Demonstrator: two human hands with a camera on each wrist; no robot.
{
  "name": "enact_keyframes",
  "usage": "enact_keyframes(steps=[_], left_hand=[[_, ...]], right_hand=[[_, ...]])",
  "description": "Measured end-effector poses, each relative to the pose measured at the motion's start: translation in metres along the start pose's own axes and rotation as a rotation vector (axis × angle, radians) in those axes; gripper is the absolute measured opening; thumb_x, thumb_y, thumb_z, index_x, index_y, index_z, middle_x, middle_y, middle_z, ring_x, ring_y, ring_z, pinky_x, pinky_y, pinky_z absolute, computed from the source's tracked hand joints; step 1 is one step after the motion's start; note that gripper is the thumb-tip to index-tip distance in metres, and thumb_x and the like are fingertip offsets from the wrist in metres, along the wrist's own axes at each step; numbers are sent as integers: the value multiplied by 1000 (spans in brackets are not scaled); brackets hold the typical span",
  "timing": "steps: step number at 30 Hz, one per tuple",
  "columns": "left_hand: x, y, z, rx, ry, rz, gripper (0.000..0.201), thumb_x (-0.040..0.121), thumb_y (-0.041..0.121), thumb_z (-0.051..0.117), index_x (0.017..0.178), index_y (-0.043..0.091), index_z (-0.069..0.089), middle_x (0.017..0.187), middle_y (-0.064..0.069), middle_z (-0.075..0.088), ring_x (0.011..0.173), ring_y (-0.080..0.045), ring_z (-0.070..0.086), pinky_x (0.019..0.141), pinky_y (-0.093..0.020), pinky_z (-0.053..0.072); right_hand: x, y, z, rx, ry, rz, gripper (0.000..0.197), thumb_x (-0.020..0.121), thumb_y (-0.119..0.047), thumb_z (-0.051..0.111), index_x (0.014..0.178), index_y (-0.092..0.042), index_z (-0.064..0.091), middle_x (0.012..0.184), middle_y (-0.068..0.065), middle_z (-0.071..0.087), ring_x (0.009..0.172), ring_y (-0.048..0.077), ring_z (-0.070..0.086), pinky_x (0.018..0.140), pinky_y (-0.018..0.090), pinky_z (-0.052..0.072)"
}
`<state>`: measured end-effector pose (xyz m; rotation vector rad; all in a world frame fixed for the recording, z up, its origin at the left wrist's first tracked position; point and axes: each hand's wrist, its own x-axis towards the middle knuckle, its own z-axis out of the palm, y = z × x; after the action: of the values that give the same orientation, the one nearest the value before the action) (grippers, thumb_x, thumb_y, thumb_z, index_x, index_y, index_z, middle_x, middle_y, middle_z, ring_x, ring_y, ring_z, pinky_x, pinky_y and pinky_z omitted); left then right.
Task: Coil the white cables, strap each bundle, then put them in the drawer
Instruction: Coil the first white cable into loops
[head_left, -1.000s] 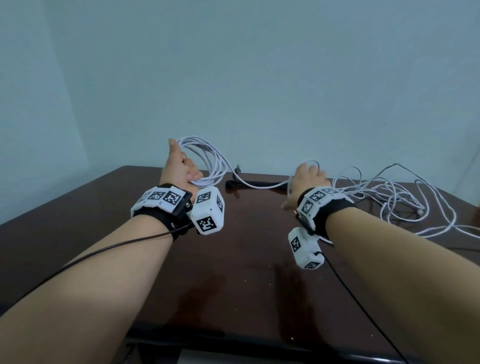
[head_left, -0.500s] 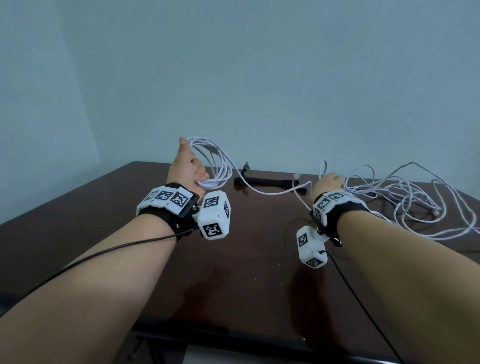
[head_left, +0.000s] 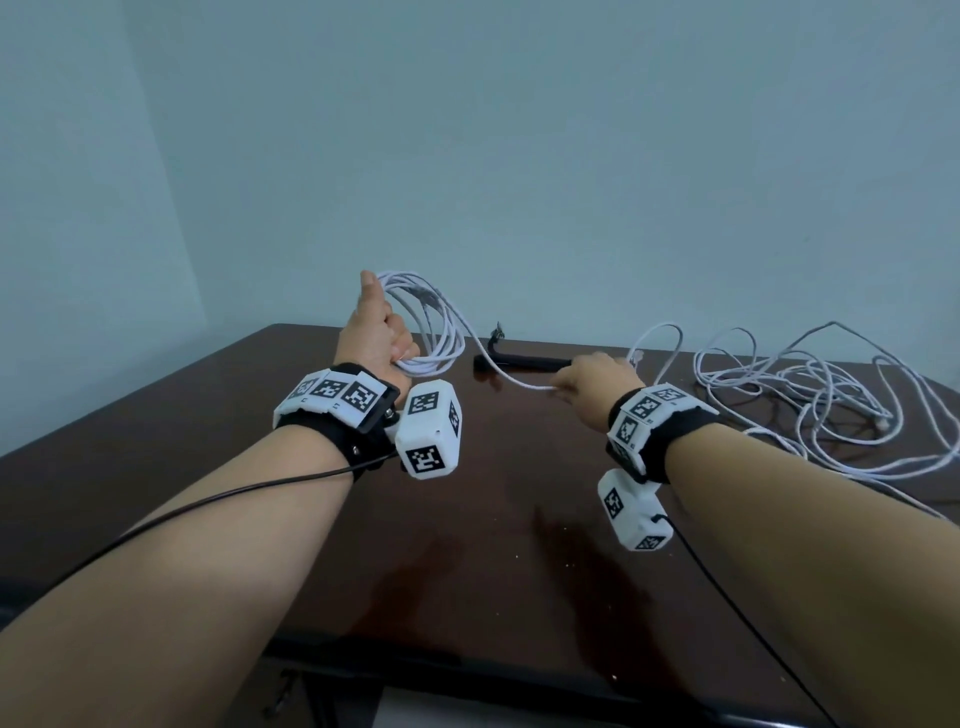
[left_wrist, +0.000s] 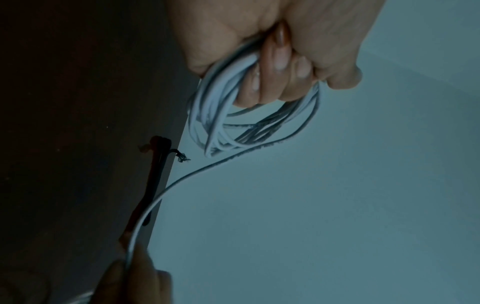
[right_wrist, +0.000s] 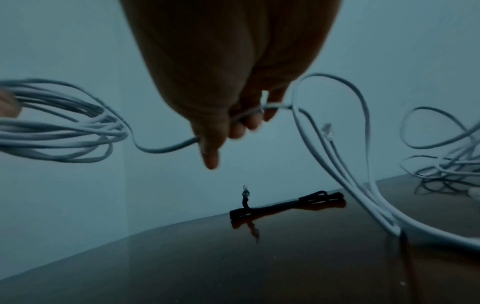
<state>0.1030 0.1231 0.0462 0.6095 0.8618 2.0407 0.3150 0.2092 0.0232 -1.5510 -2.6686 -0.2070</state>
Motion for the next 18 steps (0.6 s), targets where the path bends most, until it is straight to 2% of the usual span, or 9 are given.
enact_keyframes(steps=[2, 3, 8, 10, 12, 14, 16, 18], left_hand=[[1, 0, -1, 78, -36, 44, 42, 91, 54, 48, 67, 22, 37, 41, 8, 20, 31, -7, 17, 34, -18, 18], [1, -2, -1, 133, -54, 63, 42, 90, 55, 48, 67, 22, 37, 40, 8, 21, 31, -6, 17, 34, -18, 19], [-3, -10, 6, 445, -163, 138, 44, 87, 61, 47, 68, 22, 39, 41, 9, 28, 36, -8, 22, 40, -22, 21], [-7, -14, 10, 566, -217, 159, 44, 89, 60, 45, 69, 21, 42, 45, 7, 38, 38, -9, 32, 42, -22, 29], [-12, -18, 17, 609, -246, 176, 37, 92, 52, 46, 76, 18, 49, 50, 4, 52, 42, -10, 47, 44, -21, 40], [-16, -22, 22, 611, -276, 170, 31, 94, 44, 50, 83, 15, 52, 56, 1, 61, 50, -12, 59, 52, -23, 48], [-16, -27, 24, 635, -298, 160, 29, 94, 42, 52, 87, 14, 55, 68, -6, 67, 62, -19, 66, 61, -30, 55], [-16, -29, 24, 677, -325, 153, 40, 88, 53, 55, 90, 14, 60, 84, -14, 70, 78, -31, 69, 73, -40, 58]], right_hand=[[-10, -4, -4, 7, 155, -114, 30, 98, -40, 37, 122, -46, 55, 105, 0, 54, 110, 23, 45, 95, 37, 31], [-13, -7, -8, -12, 187, -158, 31, 98, -41, 36, 122, -48, 55, 103, -1, 53, 108, 21, 44, 93, 36, 30], [-21, -30, -34, -153, 153, -284, 28, 93, -41, 42, 104, -34, 68, 99, -6, 50, 105, 18, 40, 89, 33, 28], [-22, -38, -41, -140, 140, -321, 24, 90, -40, 47, 97, -33, 69, 100, -5, 50, 106, 18, 38, 87, 32, 26], [-24, -44, -48, -84, 134, -352, 20, 87, -38, 51, 89, -30, 70, 99, -5, 50, 105, 18, 37, 86, 33, 25], [-24, -46, -54, -17, 136, -378, 22, 88, -37, 52, 88, -28, 72, 99, -4, 53, 103, 18, 37, 88, 35, 27], [-24, -47, -58, 83, 158, -401, 23, 90, -38, 53, 87, -25, 72, 96, -1, 57, 98, 17, 37, 89, 35, 30], [-24, -45, -59, 249, 217, -425, 21, 88, -38, 58, 82, -21, 69, 86, 1, 61, 92, 18, 44, 85, 34, 36]])
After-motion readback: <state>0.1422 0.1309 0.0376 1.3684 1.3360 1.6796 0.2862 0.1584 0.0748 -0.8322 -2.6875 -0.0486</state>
